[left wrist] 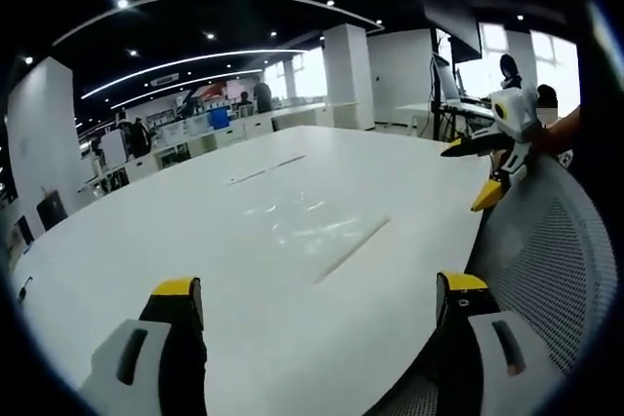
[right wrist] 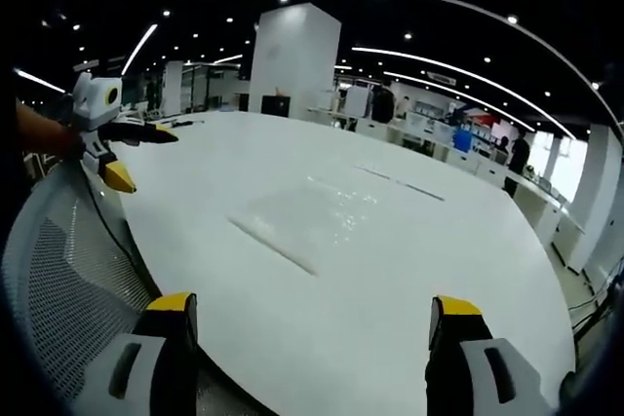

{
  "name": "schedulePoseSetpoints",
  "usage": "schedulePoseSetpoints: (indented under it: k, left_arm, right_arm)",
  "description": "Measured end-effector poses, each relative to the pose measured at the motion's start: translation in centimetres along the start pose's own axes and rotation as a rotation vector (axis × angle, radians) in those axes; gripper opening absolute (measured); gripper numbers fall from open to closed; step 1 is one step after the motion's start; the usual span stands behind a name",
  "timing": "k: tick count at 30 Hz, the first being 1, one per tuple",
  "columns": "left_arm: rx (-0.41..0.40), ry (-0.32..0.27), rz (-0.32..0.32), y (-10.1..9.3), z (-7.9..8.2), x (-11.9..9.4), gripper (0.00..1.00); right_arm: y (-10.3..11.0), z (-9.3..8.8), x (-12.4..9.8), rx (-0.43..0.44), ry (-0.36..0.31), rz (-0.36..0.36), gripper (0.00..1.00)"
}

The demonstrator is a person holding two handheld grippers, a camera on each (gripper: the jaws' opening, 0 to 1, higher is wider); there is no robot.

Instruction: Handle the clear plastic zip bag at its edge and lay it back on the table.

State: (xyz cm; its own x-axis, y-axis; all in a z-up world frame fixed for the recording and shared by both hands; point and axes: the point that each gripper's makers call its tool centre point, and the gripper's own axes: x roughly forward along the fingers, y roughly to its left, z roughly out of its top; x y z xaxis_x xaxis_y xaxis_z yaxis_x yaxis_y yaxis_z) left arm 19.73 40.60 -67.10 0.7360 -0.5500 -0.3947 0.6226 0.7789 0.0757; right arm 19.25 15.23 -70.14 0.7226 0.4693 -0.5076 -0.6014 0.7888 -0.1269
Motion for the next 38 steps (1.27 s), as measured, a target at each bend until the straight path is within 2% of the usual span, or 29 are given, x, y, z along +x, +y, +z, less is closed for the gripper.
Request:
schedulePoseSetpoints:
  k: [38]
  left_arm:
    - [0.011, 0.013, -0.018, -0.38, -0.35, 0.17, 0.98]
  right_arm:
    - [0.08, -0.25, 0.06, -0.009, 0.018, 0.006, 0.99]
